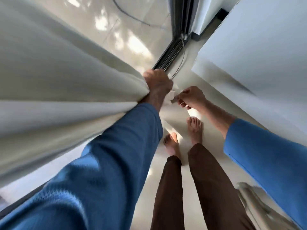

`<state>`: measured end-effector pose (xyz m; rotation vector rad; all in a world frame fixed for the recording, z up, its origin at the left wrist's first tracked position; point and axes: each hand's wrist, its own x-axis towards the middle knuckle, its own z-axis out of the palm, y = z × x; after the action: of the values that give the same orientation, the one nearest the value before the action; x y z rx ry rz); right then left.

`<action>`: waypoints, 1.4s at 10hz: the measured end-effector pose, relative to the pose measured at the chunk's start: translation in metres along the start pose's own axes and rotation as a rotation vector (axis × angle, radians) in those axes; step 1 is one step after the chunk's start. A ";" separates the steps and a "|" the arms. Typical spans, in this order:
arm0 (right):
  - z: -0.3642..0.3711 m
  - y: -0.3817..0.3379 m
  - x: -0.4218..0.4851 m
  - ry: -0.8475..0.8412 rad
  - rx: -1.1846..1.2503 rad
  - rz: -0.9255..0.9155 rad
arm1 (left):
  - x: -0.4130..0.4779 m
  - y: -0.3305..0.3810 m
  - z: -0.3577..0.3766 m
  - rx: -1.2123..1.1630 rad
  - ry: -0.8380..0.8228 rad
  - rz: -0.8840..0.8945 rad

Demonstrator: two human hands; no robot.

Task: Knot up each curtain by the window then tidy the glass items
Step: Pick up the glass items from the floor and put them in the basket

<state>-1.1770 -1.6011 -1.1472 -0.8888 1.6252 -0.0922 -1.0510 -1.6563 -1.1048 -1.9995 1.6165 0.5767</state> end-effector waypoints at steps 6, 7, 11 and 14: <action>0.158 0.020 0.239 -0.067 -0.163 0.052 | 0.121 -0.104 0.208 -0.447 -0.166 -0.400; 0.187 0.036 0.272 -0.049 -0.214 0.070 | 0.142 -0.109 0.237 -0.431 -0.133 -0.380; 0.195 0.052 0.286 -0.058 -0.208 0.078 | 0.129 -0.122 0.231 -0.445 -0.133 -0.311; 0.081 0.069 0.071 0.009 0.141 0.152 | -0.039 -0.085 0.128 -0.714 -0.183 -0.242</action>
<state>-1.1387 -1.5614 -1.2622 -0.6563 1.6670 -0.1034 -0.9773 -1.5325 -1.1710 -2.4865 1.1148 1.3327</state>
